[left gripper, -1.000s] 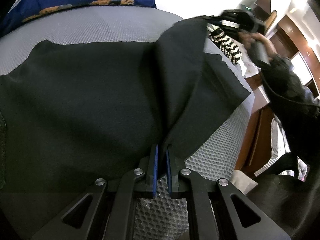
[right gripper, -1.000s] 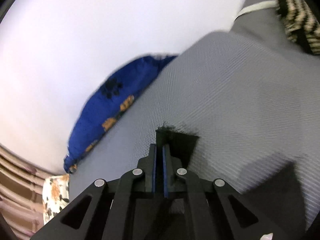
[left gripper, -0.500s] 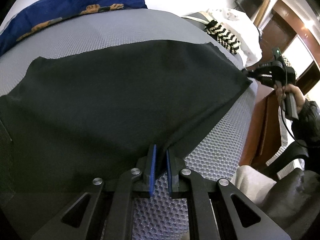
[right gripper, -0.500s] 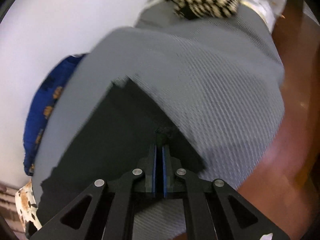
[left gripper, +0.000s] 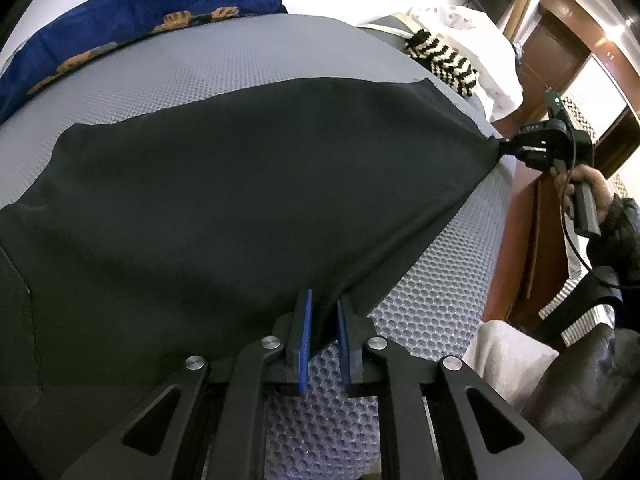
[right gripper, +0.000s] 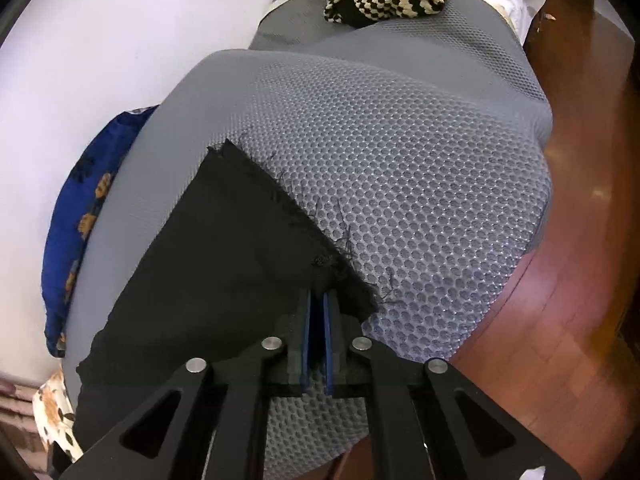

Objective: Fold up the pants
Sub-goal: 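Lay the hem down with the right gripper and open both grippers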

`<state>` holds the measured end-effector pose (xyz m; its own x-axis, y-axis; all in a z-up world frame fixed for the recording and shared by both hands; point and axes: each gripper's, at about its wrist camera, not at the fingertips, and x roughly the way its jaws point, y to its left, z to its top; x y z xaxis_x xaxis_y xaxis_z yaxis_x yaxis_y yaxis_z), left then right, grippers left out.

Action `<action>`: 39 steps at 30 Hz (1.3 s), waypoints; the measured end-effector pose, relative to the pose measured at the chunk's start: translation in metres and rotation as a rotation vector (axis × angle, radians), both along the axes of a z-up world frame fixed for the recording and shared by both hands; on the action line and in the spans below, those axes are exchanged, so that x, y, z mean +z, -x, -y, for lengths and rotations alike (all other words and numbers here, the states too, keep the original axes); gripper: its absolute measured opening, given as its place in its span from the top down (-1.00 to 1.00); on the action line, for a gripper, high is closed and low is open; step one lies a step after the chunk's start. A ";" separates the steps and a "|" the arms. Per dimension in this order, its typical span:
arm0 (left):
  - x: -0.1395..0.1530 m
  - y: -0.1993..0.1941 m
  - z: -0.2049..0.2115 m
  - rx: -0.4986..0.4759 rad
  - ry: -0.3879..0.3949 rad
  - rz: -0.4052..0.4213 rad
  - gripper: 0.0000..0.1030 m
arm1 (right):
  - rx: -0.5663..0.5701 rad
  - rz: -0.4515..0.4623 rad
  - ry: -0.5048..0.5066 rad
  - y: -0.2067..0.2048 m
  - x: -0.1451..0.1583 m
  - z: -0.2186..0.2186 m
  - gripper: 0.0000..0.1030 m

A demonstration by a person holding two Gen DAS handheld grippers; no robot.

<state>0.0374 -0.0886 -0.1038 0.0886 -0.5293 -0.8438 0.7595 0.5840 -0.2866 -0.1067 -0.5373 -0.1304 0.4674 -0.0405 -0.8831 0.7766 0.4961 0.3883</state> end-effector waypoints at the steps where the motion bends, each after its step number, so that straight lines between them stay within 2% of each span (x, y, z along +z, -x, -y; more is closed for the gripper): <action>1: 0.001 -0.001 0.001 -0.002 -0.005 -0.007 0.72 | 0.006 -0.003 -0.010 0.000 0.000 0.001 0.92; 3: 0.004 -0.002 0.001 -0.009 -0.002 -0.024 0.64 | 0.016 -0.004 -0.031 0.001 0.004 0.003 0.75; 4: 0.007 -0.003 -0.001 -0.013 0.006 -0.041 0.52 | 0.006 -0.001 -0.025 0.003 0.011 0.007 0.63; 5: 0.009 -0.004 -0.003 -0.012 0.009 -0.056 0.37 | 0.004 0.000 -0.012 0.004 0.016 0.010 0.63; 7: 0.020 -0.005 -0.011 -0.004 0.039 -0.067 0.20 | 0.030 0.024 0.007 -0.001 0.027 0.018 0.62; 10: 0.036 -0.009 -0.022 0.007 0.101 -0.050 0.15 | 0.127 0.096 -0.005 -0.029 0.038 0.034 0.62; 11: 0.039 -0.013 -0.025 0.032 0.111 -0.039 0.10 | 0.194 0.114 -0.007 -0.046 0.039 0.040 0.63; 13: 0.041 -0.023 -0.031 0.104 0.112 -0.020 0.08 | 0.255 0.119 -0.005 -0.076 0.037 0.048 0.63; 16: 0.035 -0.044 -0.044 0.246 0.110 -0.041 0.08 | 0.333 0.115 -0.032 -0.125 0.025 0.062 0.63; 21: 0.028 -0.059 -0.059 0.372 0.088 -0.041 0.08 | 0.402 0.064 -0.016 -0.161 0.010 0.074 0.63; 28: 0.020 -0.071 -0.062 0.425 0.064 -0.053 0.08 | 0.422 0.010 0.020 -0.175 -0.006 0.083 0.63; 31: 0.016 -0.072 -0.061 0.426 0.052 -0.059 0.08 | 0.432 0.032 0.019 -0.178 -0.007 0.086 0.63; 39: 0.010 -0.072 -0.059 0.426 0.041 -0.071 0.08 | 0.491 0.018 0.026 -0.186 -0.010 0.086 0.62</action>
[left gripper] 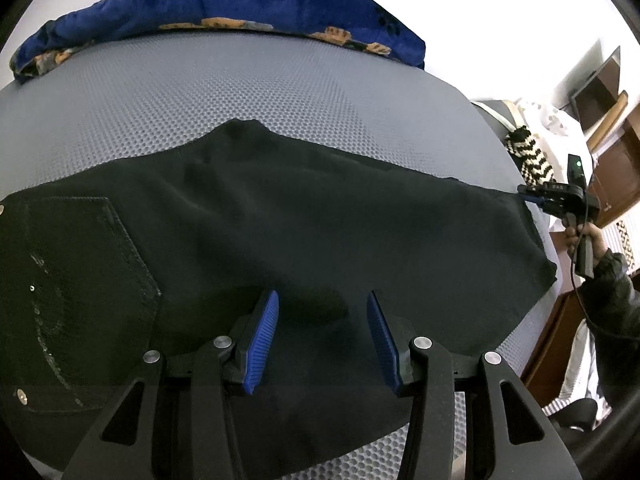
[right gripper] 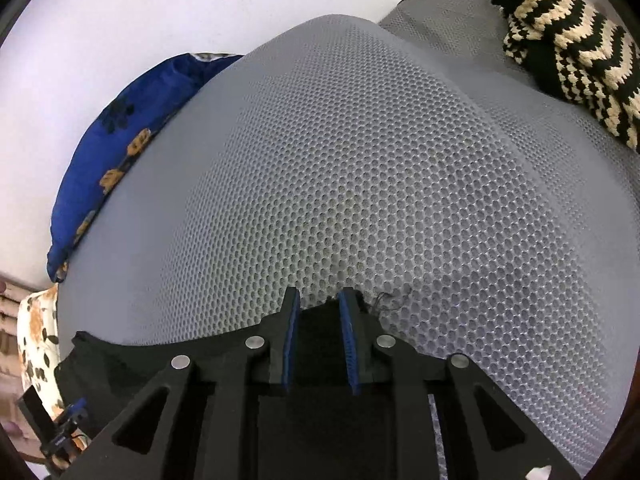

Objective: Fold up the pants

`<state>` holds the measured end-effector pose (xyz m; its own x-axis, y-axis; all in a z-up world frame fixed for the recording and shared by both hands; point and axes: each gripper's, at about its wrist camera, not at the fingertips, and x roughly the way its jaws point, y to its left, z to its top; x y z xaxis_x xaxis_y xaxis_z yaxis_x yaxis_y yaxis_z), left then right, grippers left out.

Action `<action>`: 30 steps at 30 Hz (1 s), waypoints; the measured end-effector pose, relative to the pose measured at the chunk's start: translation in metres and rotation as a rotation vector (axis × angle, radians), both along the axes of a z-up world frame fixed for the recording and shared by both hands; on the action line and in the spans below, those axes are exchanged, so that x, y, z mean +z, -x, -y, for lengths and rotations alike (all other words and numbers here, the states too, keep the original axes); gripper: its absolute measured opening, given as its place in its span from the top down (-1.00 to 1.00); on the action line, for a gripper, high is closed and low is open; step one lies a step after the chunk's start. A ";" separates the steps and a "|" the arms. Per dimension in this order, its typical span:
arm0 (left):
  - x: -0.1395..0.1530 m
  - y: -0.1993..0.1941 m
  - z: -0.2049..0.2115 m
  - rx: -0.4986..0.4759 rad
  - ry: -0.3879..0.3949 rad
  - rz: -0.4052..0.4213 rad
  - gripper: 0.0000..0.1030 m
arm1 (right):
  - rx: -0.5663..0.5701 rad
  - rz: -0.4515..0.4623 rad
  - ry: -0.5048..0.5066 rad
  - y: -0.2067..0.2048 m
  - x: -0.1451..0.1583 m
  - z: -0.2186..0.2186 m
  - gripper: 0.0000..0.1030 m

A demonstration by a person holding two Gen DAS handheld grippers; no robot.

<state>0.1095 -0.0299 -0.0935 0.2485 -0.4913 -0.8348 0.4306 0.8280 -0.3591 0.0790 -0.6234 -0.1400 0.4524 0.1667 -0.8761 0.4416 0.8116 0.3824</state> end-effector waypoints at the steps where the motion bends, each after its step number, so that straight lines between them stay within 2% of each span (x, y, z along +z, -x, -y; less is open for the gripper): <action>1: 0.000 0.000 0.000 -0.001 -0.002 0.002 0.08 | 0.004 0.002 0.002 0.000 0.000 0.000 0.62; 5: -0.003 0.001 -0.001 0.003 -0.006 -0.003 0.08 | 0.070 0.010 0.048 0.002 0.001 -0.009 0.52; 6: -0.004 0.000 0.000 0.004 -0.007 -0.005 0.08 | 0.092 0.004 0.081 0.002 0.003 -0.015 0.57; 7: -0.005 0.000 0.000 0.005 -0.009 -0.006 0.08 | 0.111 0.003 0.092 0.002 0.004 -0.020 0.75; 9: -0.006 0.000 0.001 0.008 -0.012 -0.006 0.08 | 0.115 0.015 0.128 0.004 0.009 -0.027 0.79; 13: -0.003 0.000 0.001 0.013 -0.013 0.013 0.08 | 0.015 0.092 0.234 0.020 0.036 -0.030 0.82; 15: -0.002 0.000 -0.001 0.016 -0.016 0.024 0.08 | -0.031 0.123 0.224 0.025 0.041 -0.024 0.83; 21: -0.010 0.000 -0.005 0.033 -0.051 0.043 0.08 | -0.064 0.037 0.254 0.012 0.012 -0.023 0.83; 24: -0.014 0.002 -0.008 0.023 -0.053 0.069 0.08 | -0.081 0.027 0.242 0.007 0.004 -0.019 0.76; 26: -0.014 0.003 -0.005 0.006 -0.071 0.087 0.08 | -0.116 0.000 0.214 0.007 0.008 -0.016 0.36; 30: -0.008 0.007 -0.003 -0.004 -0.063 0.080 0.08 | -0.128 0.070 0.171 0.036 0.042 -0.015 0.36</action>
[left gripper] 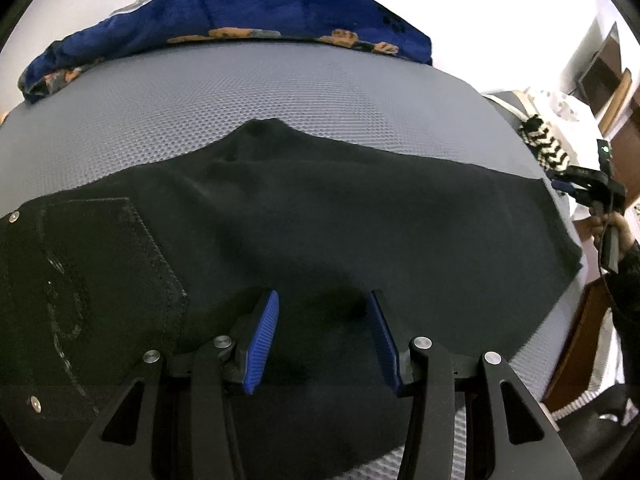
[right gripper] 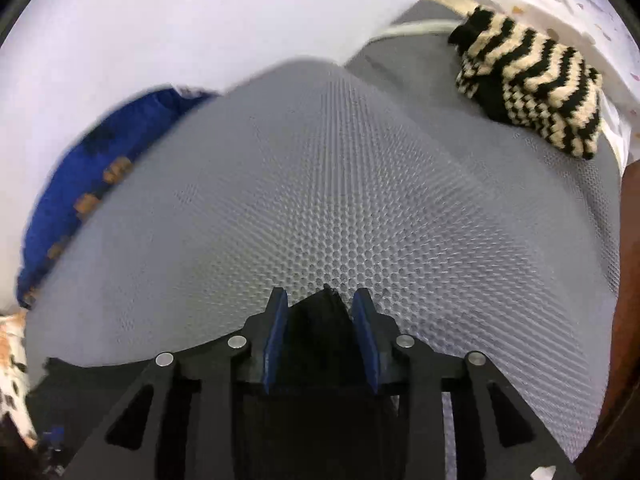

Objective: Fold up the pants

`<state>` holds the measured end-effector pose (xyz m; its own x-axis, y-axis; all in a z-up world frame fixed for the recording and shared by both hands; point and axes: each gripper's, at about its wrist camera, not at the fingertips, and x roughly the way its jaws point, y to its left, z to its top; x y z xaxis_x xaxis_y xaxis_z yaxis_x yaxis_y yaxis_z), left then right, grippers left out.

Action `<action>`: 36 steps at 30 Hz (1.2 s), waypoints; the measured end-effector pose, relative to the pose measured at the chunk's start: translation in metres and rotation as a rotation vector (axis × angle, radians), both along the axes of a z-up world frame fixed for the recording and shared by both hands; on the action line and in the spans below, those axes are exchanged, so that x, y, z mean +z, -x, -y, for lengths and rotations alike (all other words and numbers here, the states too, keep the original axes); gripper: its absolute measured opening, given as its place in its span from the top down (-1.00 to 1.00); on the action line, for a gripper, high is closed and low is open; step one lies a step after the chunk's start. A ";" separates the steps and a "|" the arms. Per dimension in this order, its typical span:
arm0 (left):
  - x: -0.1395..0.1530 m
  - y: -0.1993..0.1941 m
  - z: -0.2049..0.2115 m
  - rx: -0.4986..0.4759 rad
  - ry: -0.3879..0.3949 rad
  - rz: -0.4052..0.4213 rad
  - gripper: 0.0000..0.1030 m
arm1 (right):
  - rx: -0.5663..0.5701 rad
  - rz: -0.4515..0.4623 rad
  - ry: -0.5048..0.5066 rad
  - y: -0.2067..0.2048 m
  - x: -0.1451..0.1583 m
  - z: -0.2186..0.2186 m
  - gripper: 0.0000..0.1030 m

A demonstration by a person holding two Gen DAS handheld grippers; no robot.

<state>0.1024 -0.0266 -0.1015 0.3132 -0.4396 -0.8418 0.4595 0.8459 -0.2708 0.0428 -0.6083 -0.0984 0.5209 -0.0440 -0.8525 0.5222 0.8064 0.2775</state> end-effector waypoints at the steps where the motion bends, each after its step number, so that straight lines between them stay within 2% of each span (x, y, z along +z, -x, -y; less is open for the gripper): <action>1: 0.004 0.003 0.001 -0.007 0.010 0.007 0.08 | 0.010 0.011 -0.007 0.007 0.005 -0.003 0.36; 3: 0.011 0.015 0.008 -0.049 0.020 0.042 0.08 | 0.051 0.009 -0.004 0.026 0.016 -0.015 0.36; 6: 0.016 0.033 0.028 -0.140 0.028 0.071 0.08 | 0.108 -0.029 -0.017 0.051 0.015 -0.041 0.36; 9: 0.013 0.045 0.045 -0.203 0.063 0.055 0.08 | 0.136 -0.064 -0.030 0.068 0.001 -0.060 0.36; 13: -0.001 0.059 0.060 -0.274 0.049 0.017 0.08 | 0.101 -0.134 -0.034 0.089 -0.021 -0.065 0.38; 15: -0.005 0.065 0.059 -0.283 0.050 0.014 0.08 | 0.033 -0.177 -0.031 0.102 -0.033 -0.053 0.48; 17: -0.005 0.068 0.055 -0.287 0.058 0.008 0.08 | 0.001 -0.154 -0.049 0.112 -0.034 -0.041 0.93; 18: -0.004 0.069 0.053 -0.285 0.061 0.001 0.08 | -0.033 -0.159 -0.067 0.116 -0.034 -0.035 1.00; 20: -0.004 0.068 0.049 -0.274 0.078 -0.016 0.08 | -0.090 -0.150 -0.120 0.123 -0.034 -0.022 1.00; 22: -0.003 0.070 0.047 -0.273 0.080 -0.016 0.08 | -0.103 -0.179 -0.065 0.126 -0.031 -0.019 1.00; 23: -0.003 0.071 0.046 -0.273 0.078 -0.013 0.08 | -0.128 -0.216 -0.005 0.130 -0.027 -0.015 0.89; 25: -0.002 0.071 0.044 -0.267 0.072 -0.008 0.08 | -0.194 -0.266 0.044 0.141 -0.026 -0.007 0.45; 27: -0.001 0.071 0.041 -0.254 0.065 0.001 0.08 | -0.214 -0.231 0.007 0.156 -0.022 0.001 0.46; 29: 0.005 0.070 0.034 -0.233 0.061 0.029 0.08 | -0.227 -0.219 0.024 0.165 -0.012 -0.001 0.46; 32: 0.018 0.066 0.023 -0.195 0.071 0.079 0.08 | -0.213 -0.185 -0.004 0.159 -0.002 -0.010 0.46; 34: 0.024 0.059 0.012 -0.159 0.075 0.100 0.07 | -0.162 -0.152 -0.013 0.146 0.003 -0.024 0.46; 36: 0.028 0.051 -0.001 -0.107 0.081 0.108 0.07 | -0.060 -0.116 -0.061 0.117 0.007 -0.042 0.46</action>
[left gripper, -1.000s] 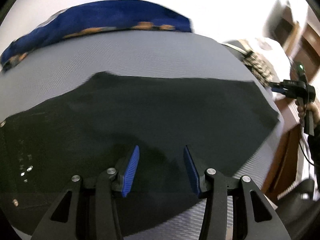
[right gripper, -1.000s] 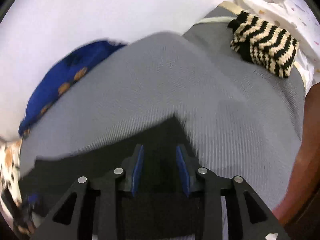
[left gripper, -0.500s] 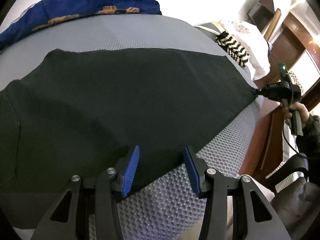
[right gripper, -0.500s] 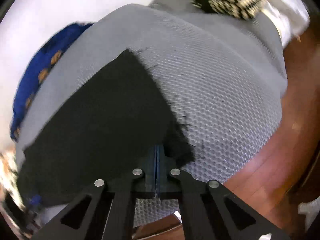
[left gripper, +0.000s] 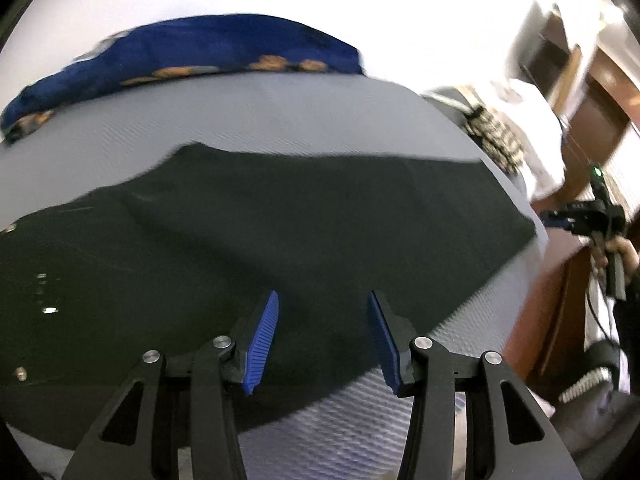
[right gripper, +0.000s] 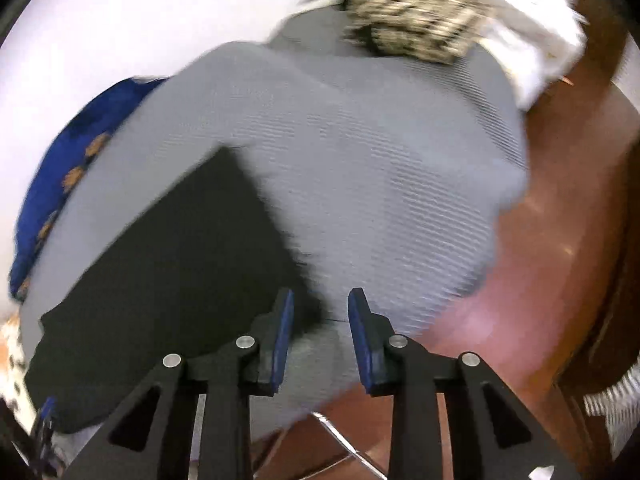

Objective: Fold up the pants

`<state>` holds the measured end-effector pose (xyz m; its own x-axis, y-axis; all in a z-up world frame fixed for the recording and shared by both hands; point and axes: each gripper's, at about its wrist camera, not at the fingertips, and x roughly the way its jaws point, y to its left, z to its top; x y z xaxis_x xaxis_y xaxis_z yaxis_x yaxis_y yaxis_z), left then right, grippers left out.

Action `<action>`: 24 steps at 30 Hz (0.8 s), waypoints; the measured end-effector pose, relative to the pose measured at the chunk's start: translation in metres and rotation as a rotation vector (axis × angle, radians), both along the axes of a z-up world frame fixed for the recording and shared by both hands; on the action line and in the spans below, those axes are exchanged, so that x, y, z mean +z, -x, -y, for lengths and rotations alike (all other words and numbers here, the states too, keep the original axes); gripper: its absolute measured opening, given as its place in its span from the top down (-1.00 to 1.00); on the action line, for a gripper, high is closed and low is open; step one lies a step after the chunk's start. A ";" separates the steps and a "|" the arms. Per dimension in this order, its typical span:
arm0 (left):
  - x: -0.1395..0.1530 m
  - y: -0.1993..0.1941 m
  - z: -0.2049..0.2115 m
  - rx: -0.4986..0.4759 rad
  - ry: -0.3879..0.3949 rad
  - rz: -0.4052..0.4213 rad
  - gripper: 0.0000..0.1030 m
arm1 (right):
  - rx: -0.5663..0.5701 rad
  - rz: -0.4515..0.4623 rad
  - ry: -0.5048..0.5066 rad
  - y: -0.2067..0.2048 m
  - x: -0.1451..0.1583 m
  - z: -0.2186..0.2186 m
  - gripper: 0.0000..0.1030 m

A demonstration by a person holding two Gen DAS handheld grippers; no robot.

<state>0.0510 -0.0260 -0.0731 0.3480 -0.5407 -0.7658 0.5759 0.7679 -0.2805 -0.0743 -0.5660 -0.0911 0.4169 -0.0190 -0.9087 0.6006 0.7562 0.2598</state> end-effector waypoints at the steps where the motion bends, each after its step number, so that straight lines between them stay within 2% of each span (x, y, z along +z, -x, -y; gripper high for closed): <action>1: 0.001 -0.005 -0.007 0.031 0.000 0.001 0.07 | 0.060 0.027 -0.026 -0.015 0.003 -0.012 0.46; 3: 0.003 -0.015 -0.023 0.100 0.001 0.004 0.07 | 0.185 0.045 -0.045 -0.054 0.007 -0.043 0.46; 6: 0.005 -0.024 -0.047 0.187 0.000 0.016 0.07 | 0.390 0.089 -0.125 -0.117 0.010 -0.099 0.46; 11: -0.003 -0.036 -0.078 0.282 -0.043 0.017 0.07 | 0.711 0.112 -0.235 -0.224 0.013 -0.215 0.46; 14: -0.014 -0.041 -0.094 0.319 -0.064 -0.013 0.07 | 0.863 0.103 -0.269 -0.268 0.010 -0.279 0.37; 16: -0.024 -0.043 -0.105 0.344 -0.059 -0.052 0.07 | 0.960 0.082 -0.280 -0.288 0.003 -0.324 0.32; 18: -0.029 -0.042 -0.116 0.346 -0.013 -0.067 0.07 | 1.030 0.050 -0.300 -0.302 -0.005 -0.363 0.32; 22: -0.030 -0.037 -0.124 0.335 0.018 -0.078 0.07 | 1.123 -0.005 -0.306 -0.320 -0.025 -0.412 0.32; 24: -0.032 -0.035 -0.127 0.331 0.032 -0.081 0.07 | 1.147 -0.036 -0.317 -0.323 -0.037 -0.420 0.32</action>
